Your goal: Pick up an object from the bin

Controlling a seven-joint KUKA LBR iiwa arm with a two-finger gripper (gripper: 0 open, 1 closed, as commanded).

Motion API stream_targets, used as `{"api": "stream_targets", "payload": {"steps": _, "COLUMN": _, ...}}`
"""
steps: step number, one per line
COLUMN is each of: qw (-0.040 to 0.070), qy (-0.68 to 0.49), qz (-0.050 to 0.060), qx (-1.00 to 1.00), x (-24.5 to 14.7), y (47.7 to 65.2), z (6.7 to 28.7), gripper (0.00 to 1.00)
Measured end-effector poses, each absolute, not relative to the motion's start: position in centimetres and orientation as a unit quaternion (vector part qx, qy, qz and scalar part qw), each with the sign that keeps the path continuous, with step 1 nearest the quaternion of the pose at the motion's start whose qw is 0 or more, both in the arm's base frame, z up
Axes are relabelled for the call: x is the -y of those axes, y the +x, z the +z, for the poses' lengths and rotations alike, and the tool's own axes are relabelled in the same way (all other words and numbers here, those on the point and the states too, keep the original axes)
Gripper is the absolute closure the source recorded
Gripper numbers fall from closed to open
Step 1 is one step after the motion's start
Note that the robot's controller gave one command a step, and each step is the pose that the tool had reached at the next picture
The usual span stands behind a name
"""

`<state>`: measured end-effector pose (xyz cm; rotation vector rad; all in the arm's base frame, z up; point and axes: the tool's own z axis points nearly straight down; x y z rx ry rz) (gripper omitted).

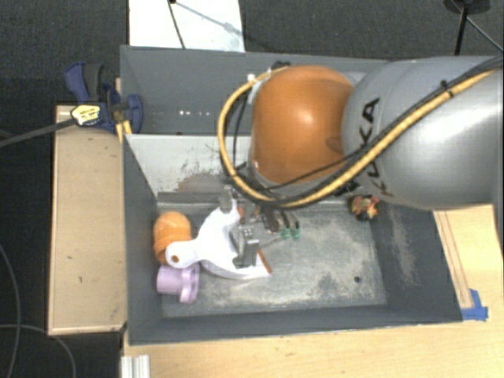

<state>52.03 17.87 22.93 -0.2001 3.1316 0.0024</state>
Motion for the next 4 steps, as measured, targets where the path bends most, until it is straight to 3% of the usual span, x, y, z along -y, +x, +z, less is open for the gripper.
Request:
{"api": "stream_targets", "payload": {"steps": 1, "qw": 0.001, "qy": -0.063, "qz": 0.001, "qx": -0.998, "x": -17.9, "y": 52.0, "z": 22.9, "gripper": 0.0}}
{"api": "stream_targets", "payload": {"steps": 2, "qw": 0.003, "qy": -0.1, "qz": 0.001, "qx": -0.995, "x": -17.4, "y": 51.8, "z": 19.8, "gripper": 0.0}}
{"api": "stream_targets", "payload": {"steps": 4, "qw": 0.002, "qy": -0.043, "qz": 0.0, "qx": -0.999, "x": -15.0, "y": 52.0, "z": 14.0, "gripper": 0.0}}
